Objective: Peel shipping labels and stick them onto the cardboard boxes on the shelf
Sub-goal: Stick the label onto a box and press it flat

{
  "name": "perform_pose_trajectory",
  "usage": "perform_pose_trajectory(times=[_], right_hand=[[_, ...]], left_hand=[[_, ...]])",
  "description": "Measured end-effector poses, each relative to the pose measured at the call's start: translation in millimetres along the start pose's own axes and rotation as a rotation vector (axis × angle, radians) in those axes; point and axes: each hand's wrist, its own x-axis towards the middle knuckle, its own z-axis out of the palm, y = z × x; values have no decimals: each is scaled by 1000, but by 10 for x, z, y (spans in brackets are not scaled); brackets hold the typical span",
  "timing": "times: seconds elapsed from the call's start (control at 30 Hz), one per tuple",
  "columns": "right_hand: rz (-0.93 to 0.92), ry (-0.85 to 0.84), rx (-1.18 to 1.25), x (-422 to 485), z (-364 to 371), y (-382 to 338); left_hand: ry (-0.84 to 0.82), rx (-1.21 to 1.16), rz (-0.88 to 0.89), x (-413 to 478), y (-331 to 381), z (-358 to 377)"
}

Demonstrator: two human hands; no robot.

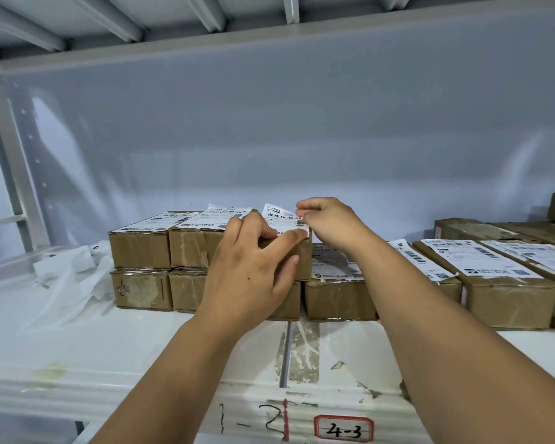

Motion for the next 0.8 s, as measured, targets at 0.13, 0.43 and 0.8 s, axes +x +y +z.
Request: perform_pose_trajectory(times=[0.13,0.43,0.8], right_hand=[[12,-21,-86,17,3,-35],[-297,72,-164,104,-44,-239],[-151,-360,-211,160,109,-403]], left_hand=[[11,6,11,-2,-7,16],[-6,48,10,-22,-5,45],[-3,72,-65,-16,26,54]])
